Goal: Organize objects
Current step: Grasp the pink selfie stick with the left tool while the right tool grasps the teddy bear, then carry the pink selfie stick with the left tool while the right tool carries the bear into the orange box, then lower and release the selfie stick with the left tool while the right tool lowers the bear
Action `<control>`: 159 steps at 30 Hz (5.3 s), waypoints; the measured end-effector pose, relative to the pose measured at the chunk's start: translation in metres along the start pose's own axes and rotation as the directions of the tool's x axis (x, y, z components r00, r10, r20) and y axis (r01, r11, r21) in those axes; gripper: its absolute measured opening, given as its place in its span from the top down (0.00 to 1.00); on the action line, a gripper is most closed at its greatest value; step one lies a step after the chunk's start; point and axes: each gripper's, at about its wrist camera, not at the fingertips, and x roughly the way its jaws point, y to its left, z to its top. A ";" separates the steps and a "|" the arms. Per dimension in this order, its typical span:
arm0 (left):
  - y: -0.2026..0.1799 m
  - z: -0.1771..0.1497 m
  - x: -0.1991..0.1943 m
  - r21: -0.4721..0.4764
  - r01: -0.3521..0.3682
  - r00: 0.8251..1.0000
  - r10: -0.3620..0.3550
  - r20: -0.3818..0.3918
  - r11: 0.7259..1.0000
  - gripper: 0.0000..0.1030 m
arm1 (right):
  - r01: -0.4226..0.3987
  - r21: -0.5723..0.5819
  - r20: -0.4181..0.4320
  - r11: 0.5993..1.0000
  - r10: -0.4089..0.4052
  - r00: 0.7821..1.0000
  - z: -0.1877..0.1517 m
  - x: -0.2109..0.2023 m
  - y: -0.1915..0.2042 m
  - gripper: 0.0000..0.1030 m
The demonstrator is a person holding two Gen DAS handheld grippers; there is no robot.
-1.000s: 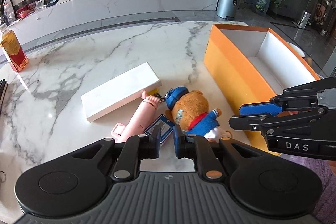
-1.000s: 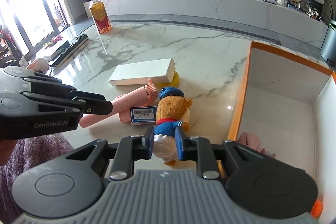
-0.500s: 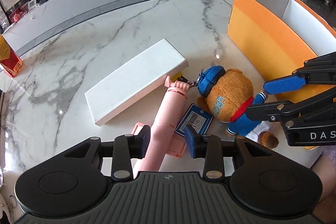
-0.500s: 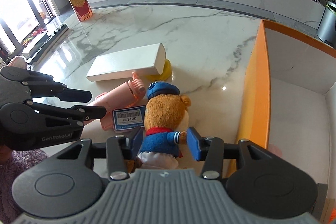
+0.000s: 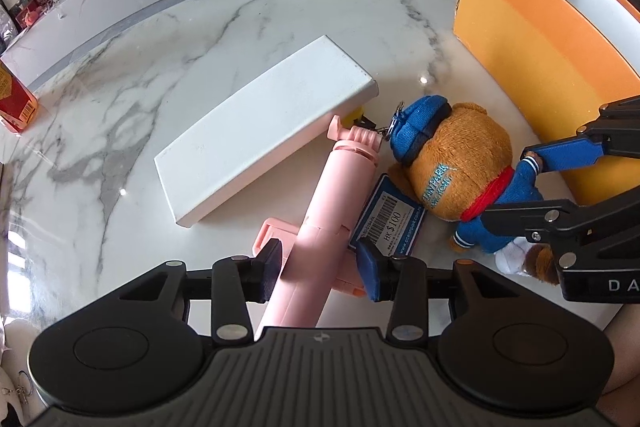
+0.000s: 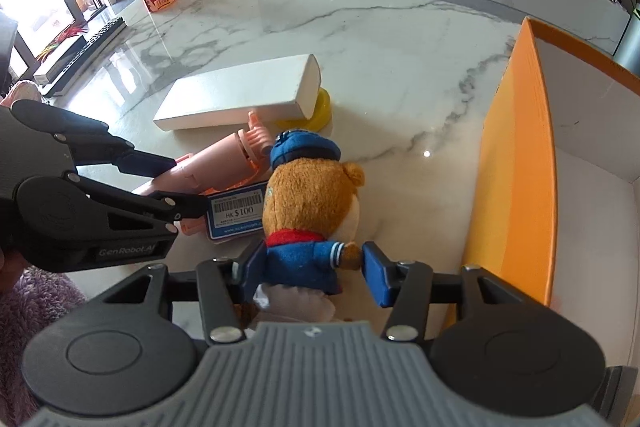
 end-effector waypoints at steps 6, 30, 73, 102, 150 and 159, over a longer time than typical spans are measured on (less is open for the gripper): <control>0.000 -0.003 0.000 -0.017 0.007 1.000 -0.008 -0.026 1.000 0.50 | -0.010 0.025 0.012 1.000 0.010 1.000 -0.003 -0.002 -0.002 0.55; -0.004 -0.017 -0.044 -0.190 0.027 1.000 -0.026 0.008 0.981 0.70 | -0.091 0.056 0.099 0.994 0.085 0.991 -0.029 -0.056 -0.001 0.89; -0.056 0.011 -0.187 -0.180 0.175 0.941 -0.111 0.319 0.968 0.70 | -0.089 0.084 0.383 0.992 0.050 0.922 -0.045 -0.178 -0.011 0.72; -0.145 0.126 -0.084 -0.148 0.441 0.882 -0.398 0.251 0.885 0.70 | 0.124 0.167 0.123 0.978 -0.146 0.982 -0.028 -0.155 -0.200 0.72; -0.219 0.183 0.008 0.580 0.258 0.945 -0.327 0.016 0.773 0.70 | 0.148 -0.125 -0.042 0.981 -0.154 0.987 0.003 -0.112 -0.212 0.60; -0.231 0.188 0.035 0.725 0.238 0.950 -0.310 -0.036 0.646 0.70 | 0.138 -0.126 -0.055 0.982 -0.146 0.988 0.010 -0.098 -0.227 0.61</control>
